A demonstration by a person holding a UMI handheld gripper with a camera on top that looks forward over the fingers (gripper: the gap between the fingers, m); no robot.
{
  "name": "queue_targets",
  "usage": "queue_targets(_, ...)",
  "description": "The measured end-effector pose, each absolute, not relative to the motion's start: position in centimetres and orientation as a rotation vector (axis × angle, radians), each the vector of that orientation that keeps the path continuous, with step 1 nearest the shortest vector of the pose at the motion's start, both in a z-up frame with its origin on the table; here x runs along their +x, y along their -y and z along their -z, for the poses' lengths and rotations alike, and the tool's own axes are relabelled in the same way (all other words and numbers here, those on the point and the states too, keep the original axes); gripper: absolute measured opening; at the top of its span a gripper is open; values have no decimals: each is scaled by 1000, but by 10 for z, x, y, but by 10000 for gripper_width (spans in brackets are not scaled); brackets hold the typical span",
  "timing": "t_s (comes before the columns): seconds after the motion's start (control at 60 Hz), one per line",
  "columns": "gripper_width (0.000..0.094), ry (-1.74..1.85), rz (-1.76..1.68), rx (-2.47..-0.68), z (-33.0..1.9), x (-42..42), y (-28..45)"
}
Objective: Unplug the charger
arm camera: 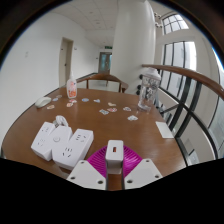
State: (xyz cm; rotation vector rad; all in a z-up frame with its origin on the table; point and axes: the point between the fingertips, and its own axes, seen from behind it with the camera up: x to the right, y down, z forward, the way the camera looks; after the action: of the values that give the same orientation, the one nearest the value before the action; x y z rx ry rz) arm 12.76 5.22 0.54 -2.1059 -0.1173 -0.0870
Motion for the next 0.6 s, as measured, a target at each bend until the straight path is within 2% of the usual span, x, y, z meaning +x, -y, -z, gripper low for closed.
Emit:
queue_targets(0.067, 195, 117, 90, -2113, -4, 128, -51)
queue_targets(0.133, 296, 113, 66, -2120, -4, 125, -49)
queue_targets(0.15, 403, 110, 59, -2123, -4, 124, -48)
queue_targets(0.233, 826, 118, 44, -2129, -4, 122, -38)
queue_targets(0.283, 854, 117, 90, -2119, -6, 130, -33)
queue_targets(0.4, 842, 127, 65, -2105, -14, 127, -7)
queue_targets(0.6, 846, 146, 55, -2008, -49, 111, 55)
